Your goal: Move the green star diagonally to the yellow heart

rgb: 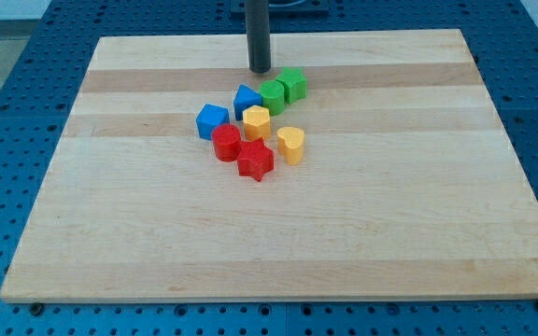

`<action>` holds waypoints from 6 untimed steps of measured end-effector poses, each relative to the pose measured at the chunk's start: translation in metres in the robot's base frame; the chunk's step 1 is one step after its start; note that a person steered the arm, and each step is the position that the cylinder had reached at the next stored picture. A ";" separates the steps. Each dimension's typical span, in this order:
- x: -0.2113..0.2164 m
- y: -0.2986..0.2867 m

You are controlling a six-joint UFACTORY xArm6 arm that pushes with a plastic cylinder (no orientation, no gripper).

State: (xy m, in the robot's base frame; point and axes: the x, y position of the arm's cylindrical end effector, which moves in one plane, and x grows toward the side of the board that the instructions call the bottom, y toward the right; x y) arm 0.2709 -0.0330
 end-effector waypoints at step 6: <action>0.026 0.045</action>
State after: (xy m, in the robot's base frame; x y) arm 0.2973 0.0120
